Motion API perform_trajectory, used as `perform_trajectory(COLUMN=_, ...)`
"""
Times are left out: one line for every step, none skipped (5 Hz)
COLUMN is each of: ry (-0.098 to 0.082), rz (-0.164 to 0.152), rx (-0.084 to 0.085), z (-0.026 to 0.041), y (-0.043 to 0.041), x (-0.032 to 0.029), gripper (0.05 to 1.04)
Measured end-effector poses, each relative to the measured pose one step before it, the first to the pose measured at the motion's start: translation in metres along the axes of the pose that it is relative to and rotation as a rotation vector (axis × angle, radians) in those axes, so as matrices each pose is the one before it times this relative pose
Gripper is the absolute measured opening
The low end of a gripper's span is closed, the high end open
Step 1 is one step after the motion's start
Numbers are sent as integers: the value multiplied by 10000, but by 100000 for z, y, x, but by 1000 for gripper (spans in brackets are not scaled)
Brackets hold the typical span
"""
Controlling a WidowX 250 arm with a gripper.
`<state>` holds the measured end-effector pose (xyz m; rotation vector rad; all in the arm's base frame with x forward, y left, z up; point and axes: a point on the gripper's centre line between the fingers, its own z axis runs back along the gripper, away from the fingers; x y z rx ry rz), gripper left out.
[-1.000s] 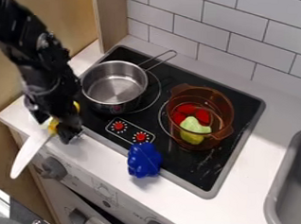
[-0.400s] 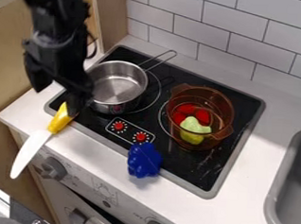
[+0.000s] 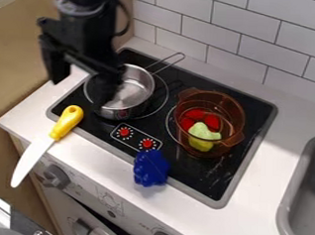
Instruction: Enlever un couteau vers le coté gauche d' une marmite
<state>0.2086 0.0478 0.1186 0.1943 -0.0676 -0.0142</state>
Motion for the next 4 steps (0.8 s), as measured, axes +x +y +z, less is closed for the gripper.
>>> perform_trajectory(ry=-207, rz=140, rx=-507, z=803, y=-1684, x=721, gripper=999)
perform_trajectory(ry=-50, rz=283, rx=-509, z=-56, y=-1785, x=1211, gripper=999)
perform_trajectory(ry=-27, rz=183, rx=-390, z=65, y=-1621, x=1289, gripper=999)
perform_trajectory(ry=13, rz=-88, rx=-300, z=120, y=-817, x=1005, gripper=999)
